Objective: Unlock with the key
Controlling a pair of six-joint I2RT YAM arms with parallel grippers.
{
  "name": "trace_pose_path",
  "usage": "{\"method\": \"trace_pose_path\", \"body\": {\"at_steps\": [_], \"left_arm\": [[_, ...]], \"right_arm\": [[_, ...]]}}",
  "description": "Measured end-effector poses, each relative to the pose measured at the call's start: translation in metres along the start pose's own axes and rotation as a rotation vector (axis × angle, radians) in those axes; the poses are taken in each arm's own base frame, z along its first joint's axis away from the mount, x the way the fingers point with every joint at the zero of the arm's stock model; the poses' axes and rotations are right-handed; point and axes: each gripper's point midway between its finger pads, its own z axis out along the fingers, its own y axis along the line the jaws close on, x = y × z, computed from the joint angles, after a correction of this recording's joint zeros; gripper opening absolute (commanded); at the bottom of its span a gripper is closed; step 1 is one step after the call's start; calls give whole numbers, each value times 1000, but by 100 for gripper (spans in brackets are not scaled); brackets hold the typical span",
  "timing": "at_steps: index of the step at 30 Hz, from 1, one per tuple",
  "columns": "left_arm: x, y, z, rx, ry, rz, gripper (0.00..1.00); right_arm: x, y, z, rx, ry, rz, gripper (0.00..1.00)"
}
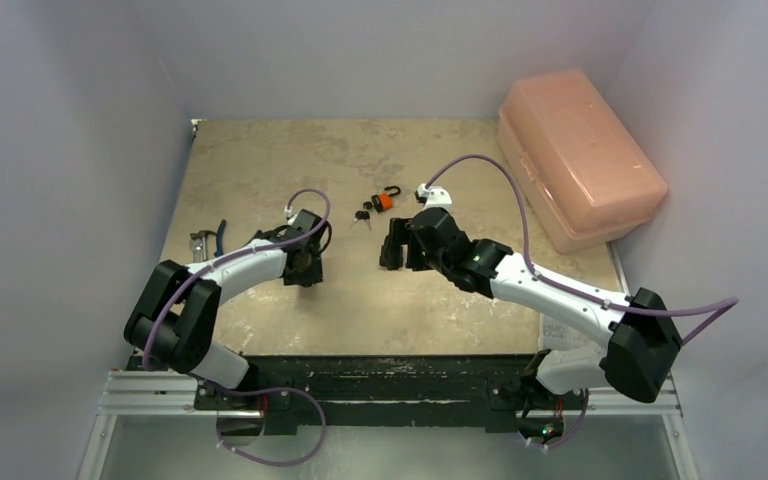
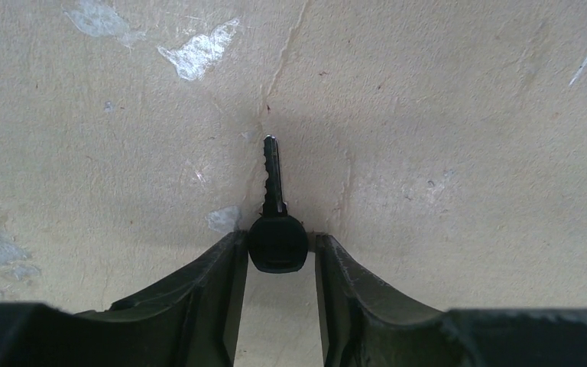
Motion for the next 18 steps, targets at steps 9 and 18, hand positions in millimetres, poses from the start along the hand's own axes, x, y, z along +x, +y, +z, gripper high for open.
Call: {"method": "trace_pose_path", "body": {"at_steps": [9,18], "left_arm": [[-1,0,2,-3,-5,1,17],[1,-13,-1,23,-26,59,11]], "right_arm": [[0,0,0,-3,3,0,88],[0,0,0,0,1,0,88]]}}
